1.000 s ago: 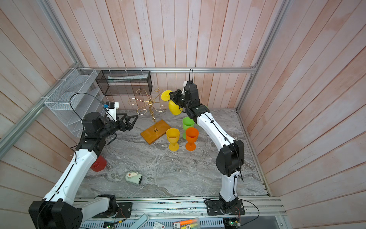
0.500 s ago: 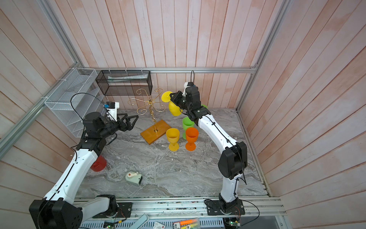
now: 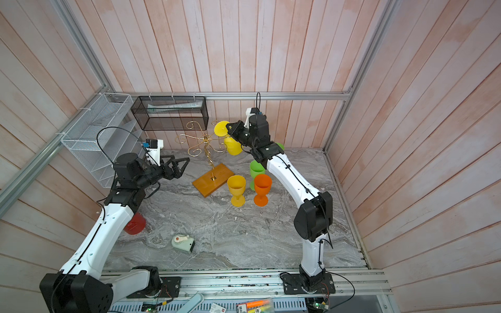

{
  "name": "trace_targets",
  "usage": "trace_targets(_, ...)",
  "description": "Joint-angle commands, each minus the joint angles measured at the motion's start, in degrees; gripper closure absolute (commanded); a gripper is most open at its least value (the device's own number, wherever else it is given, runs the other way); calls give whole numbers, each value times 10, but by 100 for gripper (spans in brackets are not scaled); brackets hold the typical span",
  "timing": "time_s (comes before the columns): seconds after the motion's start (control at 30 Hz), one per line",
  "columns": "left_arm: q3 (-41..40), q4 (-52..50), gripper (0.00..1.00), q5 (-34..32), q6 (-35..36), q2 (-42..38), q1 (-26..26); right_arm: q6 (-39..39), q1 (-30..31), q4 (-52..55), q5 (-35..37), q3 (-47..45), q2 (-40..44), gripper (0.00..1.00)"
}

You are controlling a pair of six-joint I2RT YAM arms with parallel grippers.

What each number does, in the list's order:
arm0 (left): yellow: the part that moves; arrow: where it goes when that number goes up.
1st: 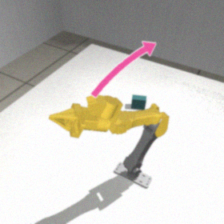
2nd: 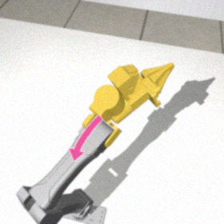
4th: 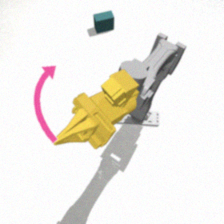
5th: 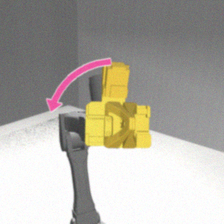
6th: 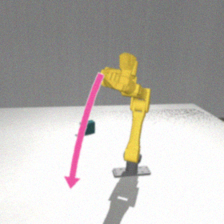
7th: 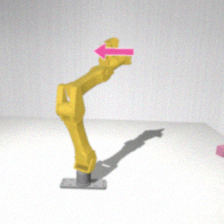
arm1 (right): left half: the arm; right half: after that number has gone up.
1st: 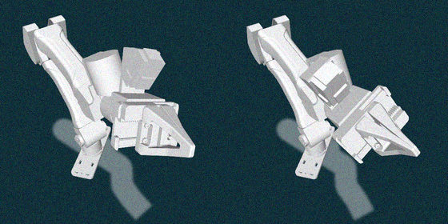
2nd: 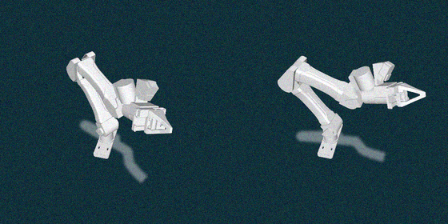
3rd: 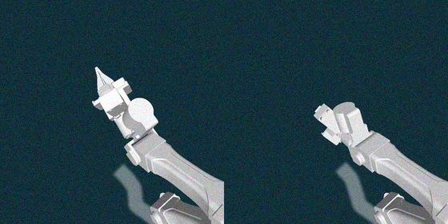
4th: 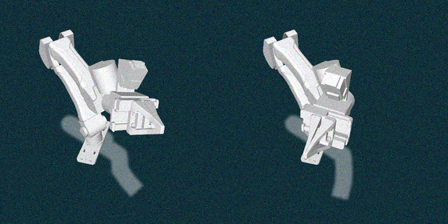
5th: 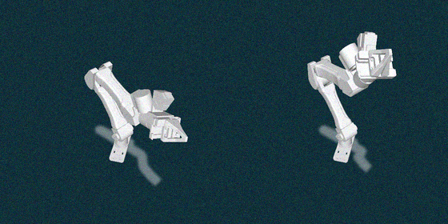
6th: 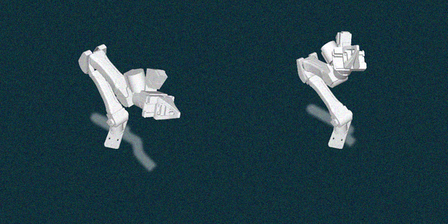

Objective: Take the wine glass off the wine glass rack
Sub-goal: Pick up the wine glass from the wine glass rack.

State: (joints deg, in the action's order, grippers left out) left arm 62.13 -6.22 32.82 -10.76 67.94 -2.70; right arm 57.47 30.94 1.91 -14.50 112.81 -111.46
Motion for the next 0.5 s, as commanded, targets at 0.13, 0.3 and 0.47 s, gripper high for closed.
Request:
trace_targets(0.13, 18, -4, 1, 6, 0, 2, -2, 2, 0, 15, -10, 81, -54, 100)
trace_targets(0.3, 19, -4, 1, 7, 0, 3, -2, -3, -2, 24, -1, 113, -75, 100)
trace_targets(0.47, 18, -5, 1, 6, 0, 2, -2, 2, -14, 13, 1, 136, -94, 100)
